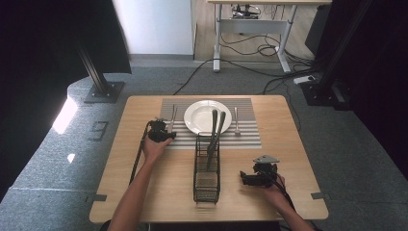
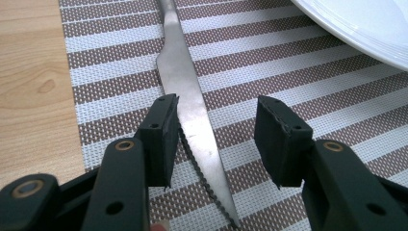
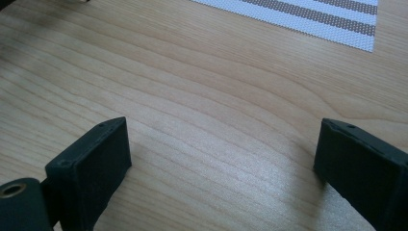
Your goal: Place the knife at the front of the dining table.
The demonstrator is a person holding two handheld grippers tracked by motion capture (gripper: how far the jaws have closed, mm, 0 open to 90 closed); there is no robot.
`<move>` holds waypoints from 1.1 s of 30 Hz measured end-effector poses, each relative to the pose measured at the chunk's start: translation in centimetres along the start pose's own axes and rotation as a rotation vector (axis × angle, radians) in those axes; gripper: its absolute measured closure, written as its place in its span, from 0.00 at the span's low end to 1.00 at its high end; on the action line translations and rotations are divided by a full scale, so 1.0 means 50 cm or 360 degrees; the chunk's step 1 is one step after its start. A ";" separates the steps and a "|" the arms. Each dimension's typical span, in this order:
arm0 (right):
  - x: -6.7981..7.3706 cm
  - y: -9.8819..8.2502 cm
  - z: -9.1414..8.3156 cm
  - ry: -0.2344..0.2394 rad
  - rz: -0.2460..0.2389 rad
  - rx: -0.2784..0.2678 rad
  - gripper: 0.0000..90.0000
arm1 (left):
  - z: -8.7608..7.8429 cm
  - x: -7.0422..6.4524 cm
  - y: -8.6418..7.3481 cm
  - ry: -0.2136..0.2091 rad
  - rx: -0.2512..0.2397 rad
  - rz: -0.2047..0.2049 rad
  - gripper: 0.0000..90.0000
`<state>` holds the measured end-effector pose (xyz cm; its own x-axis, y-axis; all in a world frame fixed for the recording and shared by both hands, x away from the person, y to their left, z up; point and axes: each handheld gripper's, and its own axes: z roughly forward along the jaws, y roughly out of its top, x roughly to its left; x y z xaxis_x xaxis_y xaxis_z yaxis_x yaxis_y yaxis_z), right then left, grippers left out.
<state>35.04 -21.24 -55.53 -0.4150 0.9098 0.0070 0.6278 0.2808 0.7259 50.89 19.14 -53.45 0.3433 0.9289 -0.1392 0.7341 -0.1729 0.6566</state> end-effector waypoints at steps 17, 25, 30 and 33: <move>0.000 0.000 0.000 -0.0001 0.0000 0.0000 0.06 | -0.049 -0.001 -0.004 -0.0030 -0.0131 0.0069 0.40; 0.001 0.000 0.000 0.0000 -0.0004 -0.0002 0.06 | -0.132 -0.013 -0.028 -0.0144 -0.0252 0.0103 0.33; 0.000 0.000 0.000 0.0000 -0.0003 -0.0001 0.06 | -0.167 -0.028 -0.040 -0.0210 -0.0278 0.0143 0.31; 0.000 0.000 0.000 0.0000 -0.0002 0.0000 0.06 | -0.199 -0.049 -0.055 -0.0246 -0.0286 0.0203 0.31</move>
<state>35.02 -21.24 -55.53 -0.4158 0.9094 0.0065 0.6273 0.2816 0.7260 42.21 20.62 -47.53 0.5216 0.8400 -0.1493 0.5682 -0.2114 0.7953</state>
